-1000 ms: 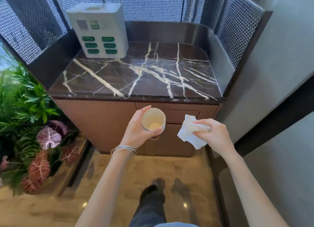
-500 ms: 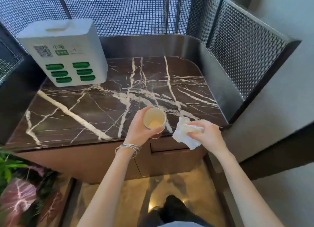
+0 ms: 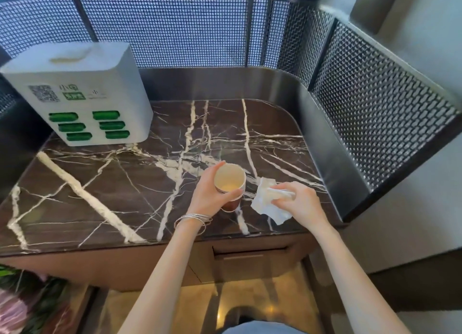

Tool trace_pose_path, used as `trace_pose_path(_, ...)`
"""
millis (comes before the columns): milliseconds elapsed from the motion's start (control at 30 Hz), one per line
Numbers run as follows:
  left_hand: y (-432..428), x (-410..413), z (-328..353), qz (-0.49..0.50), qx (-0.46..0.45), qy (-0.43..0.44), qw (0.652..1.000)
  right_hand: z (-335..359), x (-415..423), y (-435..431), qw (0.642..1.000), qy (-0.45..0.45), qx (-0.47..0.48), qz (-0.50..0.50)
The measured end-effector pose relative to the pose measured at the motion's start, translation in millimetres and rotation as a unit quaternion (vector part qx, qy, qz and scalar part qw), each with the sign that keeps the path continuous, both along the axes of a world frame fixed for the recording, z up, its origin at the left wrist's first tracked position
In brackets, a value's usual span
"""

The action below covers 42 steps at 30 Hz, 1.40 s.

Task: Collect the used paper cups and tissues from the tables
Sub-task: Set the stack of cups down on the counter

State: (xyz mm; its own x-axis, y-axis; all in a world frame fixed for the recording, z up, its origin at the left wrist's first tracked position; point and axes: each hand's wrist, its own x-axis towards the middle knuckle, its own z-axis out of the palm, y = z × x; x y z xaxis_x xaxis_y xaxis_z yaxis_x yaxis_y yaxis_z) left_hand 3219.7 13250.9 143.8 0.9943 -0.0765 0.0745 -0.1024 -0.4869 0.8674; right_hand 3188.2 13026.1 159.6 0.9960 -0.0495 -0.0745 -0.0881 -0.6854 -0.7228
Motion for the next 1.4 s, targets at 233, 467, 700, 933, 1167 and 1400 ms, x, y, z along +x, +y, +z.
trace_pose_path(233, -8.6, 7.5, -0.6, 0.018, 0.002, 0.006, 1.000, -4.8, 12.6, -8.2, 1.000, -0.005, -0.001, 0.014)
trace_pose_path(467, 7.7, -26.8, -10.0, 0.068, 0.014, 0.020, 0.997, -3.1, 1.5, -5.5, 0.999, -0.003, -0.003, 0.043)
trace_pose_path(700, 22.4, -90.4, -11.0, 0.006, 0.171, -0.043, 0.984, -0.8, -51.9, 6.1, 0.999, -0.025, 0.007, 0.040)
trace_pose_path(933, 40.8, -160.1, -14.6, -0.054, 0.295, -0.157, 0.941, -14.2, -133.9, 14.7, 1.000, 0.005, -0.006, 0.014)
trace_pose_path(1167, 46.4, -199.7, -32.8, -0.080, 0.392, -0.159, 0.902, -26.7, -187.3, 12.3, 0.999, 0.027, -0.017, -0.001)
trace_pose_path(1400, 36.8, -180.3, -64.2, -0.093, 0.456, -0.133, 0.875, -50.9, -192.4, 10.6, 0.998, 0.053, -0.013, 0.018)
